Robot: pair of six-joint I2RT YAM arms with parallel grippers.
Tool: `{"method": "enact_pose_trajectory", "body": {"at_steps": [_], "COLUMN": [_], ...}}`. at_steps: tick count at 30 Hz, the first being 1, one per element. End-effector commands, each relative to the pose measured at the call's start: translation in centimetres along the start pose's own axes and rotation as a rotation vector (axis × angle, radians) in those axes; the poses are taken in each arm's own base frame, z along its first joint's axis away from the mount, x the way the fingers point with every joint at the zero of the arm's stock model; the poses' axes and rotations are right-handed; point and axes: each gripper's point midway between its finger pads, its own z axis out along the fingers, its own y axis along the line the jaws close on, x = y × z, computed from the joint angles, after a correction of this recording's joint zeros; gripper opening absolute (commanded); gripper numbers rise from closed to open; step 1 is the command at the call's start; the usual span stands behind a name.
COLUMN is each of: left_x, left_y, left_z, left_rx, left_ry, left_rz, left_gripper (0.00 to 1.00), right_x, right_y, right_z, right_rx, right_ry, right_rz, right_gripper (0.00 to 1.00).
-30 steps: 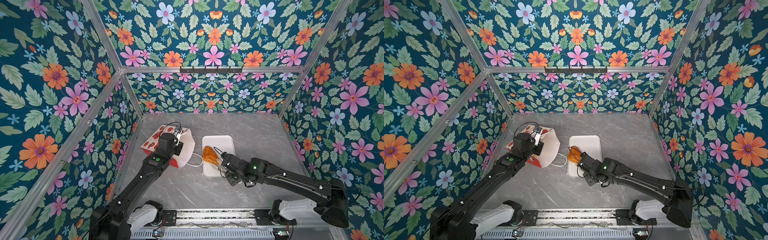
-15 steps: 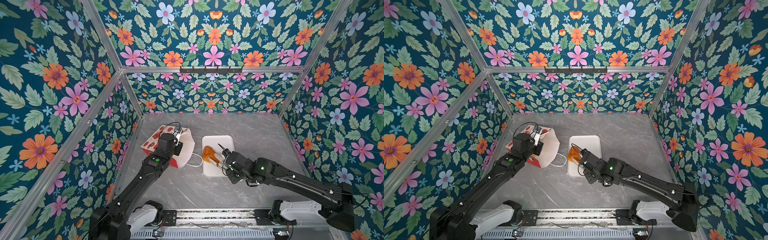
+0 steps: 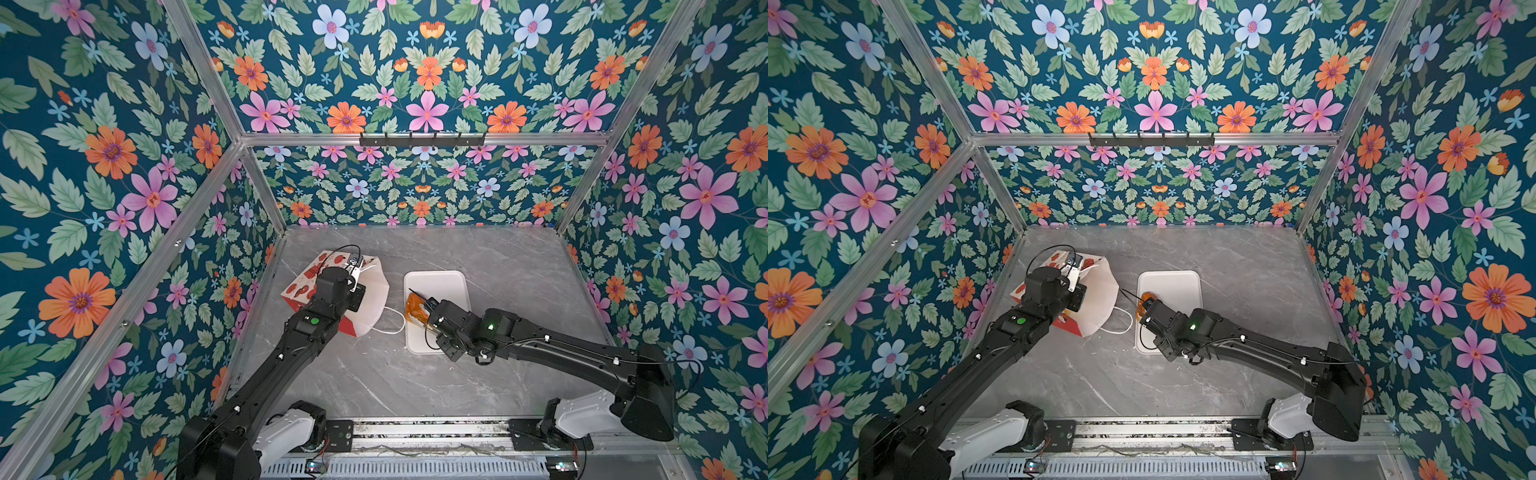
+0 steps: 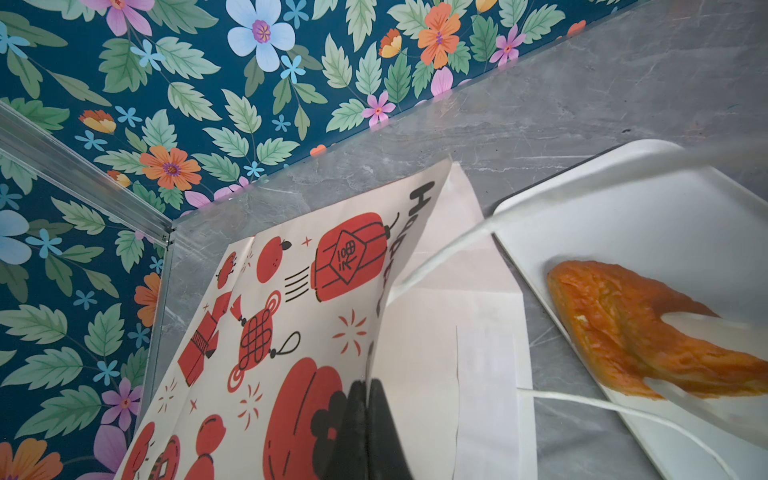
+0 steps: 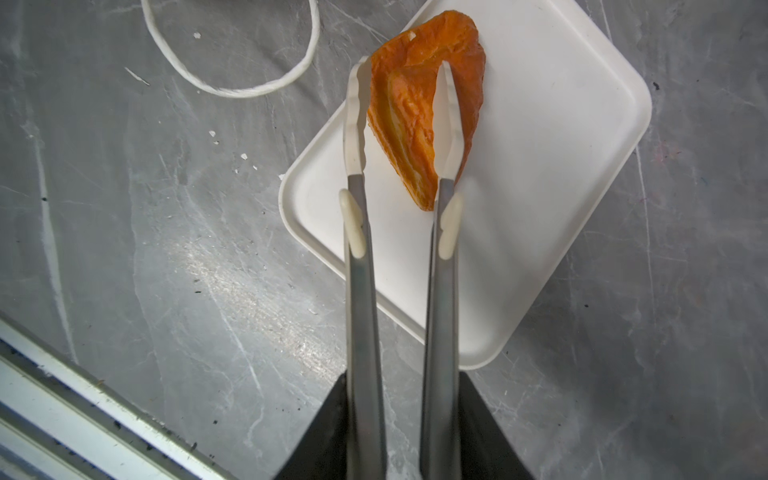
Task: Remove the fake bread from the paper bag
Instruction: 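Lower the pastry onto the white tray and open the tongs with the right gripper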
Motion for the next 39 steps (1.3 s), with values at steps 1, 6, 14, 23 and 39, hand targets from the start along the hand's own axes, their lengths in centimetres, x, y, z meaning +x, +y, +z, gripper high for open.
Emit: {"method": "enact_pose_trajectory", "body": {"at_steps": [1,6,14,23,39], "left_x": [-0.4,-0.3,-0.2,-0.3,-0.3], "left_y": [0.4,0.4,0.3,0.3,0.3], "left_z": [-0.1,0.0,0.0,-0.1,-0.3], "left_rx": [-0.02,-0.02,-0.018,-0.015,-0.016], "left_ry": [-0.014,-0.012,-0.01,-0.012,-0.018], "left_rz": [-0.001,0.0,0.001,0.0,0.001], "left_gripper": [0.0,0.0,0.0,0.0,0.0], "right_x": [0.4,0.9,-1.4,0.3,-0.1], "right_y": [-1.6,-3.2,-1.2,-1.9,-3.4], "right_z": [0.6,0.7,-0.3,0.3,3.1], "right_rx": [0.108,0.212,0.074,0.111,0.191], "right_ry": [0.032,0.063,-0.074,-0.017,-0.005], "right_rz": [-0.059,-0.094,-0.048,-0.057,-0.078], "right_gripper": [0.37,0.37,0.37,0.37,0.37]}}
